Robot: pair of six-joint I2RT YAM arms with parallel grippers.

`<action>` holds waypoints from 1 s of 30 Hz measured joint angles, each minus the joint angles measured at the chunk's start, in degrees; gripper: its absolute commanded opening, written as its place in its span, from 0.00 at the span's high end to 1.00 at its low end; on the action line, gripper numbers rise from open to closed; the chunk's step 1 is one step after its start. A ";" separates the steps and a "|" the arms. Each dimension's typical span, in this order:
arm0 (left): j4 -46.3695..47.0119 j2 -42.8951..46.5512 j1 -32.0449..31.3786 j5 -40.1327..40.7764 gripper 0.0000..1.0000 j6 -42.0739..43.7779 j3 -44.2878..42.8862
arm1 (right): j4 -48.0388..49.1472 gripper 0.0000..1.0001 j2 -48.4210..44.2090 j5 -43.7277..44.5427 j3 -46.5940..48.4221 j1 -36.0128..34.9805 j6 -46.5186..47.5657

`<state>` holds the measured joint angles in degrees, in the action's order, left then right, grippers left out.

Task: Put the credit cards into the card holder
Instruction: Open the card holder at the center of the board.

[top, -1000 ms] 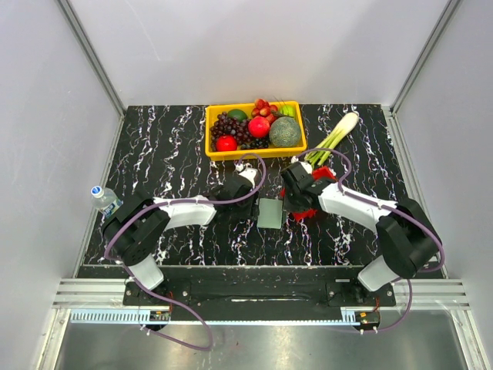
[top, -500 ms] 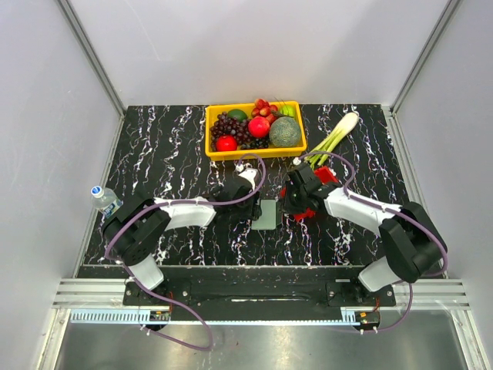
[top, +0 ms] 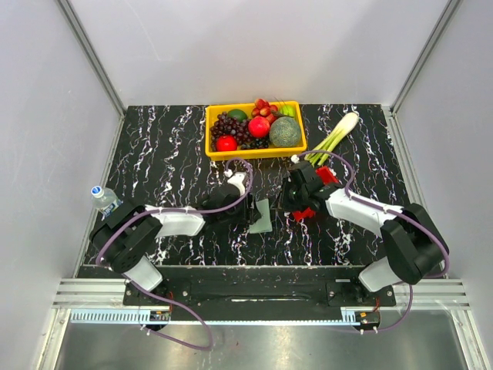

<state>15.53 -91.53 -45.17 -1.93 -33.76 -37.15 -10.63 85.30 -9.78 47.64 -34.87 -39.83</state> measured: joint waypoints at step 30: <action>7.39 20.98 11.30 -4.35 0.32 -7.26 13.53 | 1.99 1.00 5.14 -0.39 9.42 -8.72 -0.50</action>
<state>22.92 -70.54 -33.87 -6.28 -41.01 -23.62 -8.64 90.43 -10.17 57.06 -43.59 -40.34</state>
